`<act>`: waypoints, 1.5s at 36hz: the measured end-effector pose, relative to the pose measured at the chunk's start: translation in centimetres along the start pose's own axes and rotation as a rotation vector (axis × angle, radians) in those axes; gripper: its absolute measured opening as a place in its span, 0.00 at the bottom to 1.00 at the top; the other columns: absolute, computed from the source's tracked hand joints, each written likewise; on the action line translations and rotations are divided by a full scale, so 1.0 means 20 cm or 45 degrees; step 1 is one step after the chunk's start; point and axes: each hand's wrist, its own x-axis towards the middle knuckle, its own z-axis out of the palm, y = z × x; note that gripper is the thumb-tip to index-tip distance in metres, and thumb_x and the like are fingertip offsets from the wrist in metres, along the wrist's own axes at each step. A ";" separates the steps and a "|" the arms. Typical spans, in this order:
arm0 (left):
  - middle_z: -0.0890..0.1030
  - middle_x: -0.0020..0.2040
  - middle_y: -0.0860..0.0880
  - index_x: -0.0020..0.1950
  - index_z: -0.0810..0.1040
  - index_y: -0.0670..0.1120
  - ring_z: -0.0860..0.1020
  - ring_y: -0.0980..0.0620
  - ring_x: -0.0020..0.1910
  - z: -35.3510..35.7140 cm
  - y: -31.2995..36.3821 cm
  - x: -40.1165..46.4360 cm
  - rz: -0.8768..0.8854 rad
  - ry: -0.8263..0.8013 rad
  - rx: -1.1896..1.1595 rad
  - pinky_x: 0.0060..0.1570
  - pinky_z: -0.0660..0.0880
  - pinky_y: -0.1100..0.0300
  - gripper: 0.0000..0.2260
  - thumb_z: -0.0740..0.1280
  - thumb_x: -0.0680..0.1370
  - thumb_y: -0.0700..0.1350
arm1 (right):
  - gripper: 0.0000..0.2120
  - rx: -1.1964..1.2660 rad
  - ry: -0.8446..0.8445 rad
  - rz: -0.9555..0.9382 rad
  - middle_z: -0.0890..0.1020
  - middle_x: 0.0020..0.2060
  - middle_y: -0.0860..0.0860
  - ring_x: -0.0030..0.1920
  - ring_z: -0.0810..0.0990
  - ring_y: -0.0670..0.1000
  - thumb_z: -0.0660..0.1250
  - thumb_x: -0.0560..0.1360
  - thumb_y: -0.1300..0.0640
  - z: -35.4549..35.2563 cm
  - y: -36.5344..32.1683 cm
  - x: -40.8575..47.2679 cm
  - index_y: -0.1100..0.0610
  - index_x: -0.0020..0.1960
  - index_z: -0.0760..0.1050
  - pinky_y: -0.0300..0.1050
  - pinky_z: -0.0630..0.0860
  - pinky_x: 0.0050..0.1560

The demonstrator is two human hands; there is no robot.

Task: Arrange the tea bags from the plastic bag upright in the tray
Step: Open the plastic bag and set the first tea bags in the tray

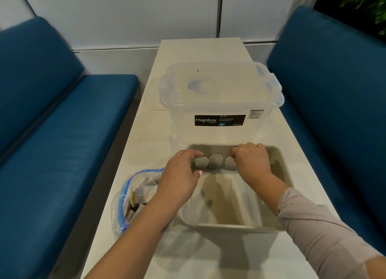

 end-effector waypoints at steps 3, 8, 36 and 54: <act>0.76 0.58 0.54 0.60 0.75 0.52 0.73 0.55 0.57 0.00 0.00 0.00 0.002 0.001 0.004 0.51 0.63 0.68 0.16 0.70 0.74 0.40 | 0.08 0.005 0.001 0.002 0.80 0.48 0.49 0.50 0.76 0.54 0.60 0.77 0.60 0.00 0.00 0.00 0.51 0.50 0.77 0.46 0.58 0.43; 0.76 0.59 0.54 0.60 0.76 0.52 0.72 0.55 0.57 -0.01 0.00 0.00 0.010 0.013 0.004 0.51 0.63 0.69 0.16 0.70 0.74 0.40 | 0.08 0.033 0.008 0.007 0.80 0.48 0.50 0.51 0.76 0.55 0.59 0.78 0.59 -0.01 0.01 -0.01 0.52 0.52 0.76 0.46 0.58 0.44; 0.77 0.57 0.55 0.57 0.78 0.52 0.73 0.56 0.57 0.01 -0.01 0.00 0.047 0.089 -0.030 0.52 0.63 0.71 0.15 0.70 0.73 0.38 | 0.11 0.115 -0.137 0.014 0.82 0.53 0.49 0.54 0.79 0.53 0.61 0.78 0.47 -0.07 0.04 -0.04 0.46 0.58 0.76 0.43 0.69 0.47; 0.73 0.60 0.53 0.57 0.77 0.48 0.72 0.55 0.57 0.03 -0.07 -0.01 0.051 0.009 0.123 0.48 0.63 0.71 0.23 0.62 0.70 0.26 | 0.12 0.146 -0.215 -0.163 0.82 0.49 0.48 0.50 0.78 0.54 0.61 0.76 0.61 -0.10 0.09 0.01 0.49 0.56 0.73 0.42 0.66 0.41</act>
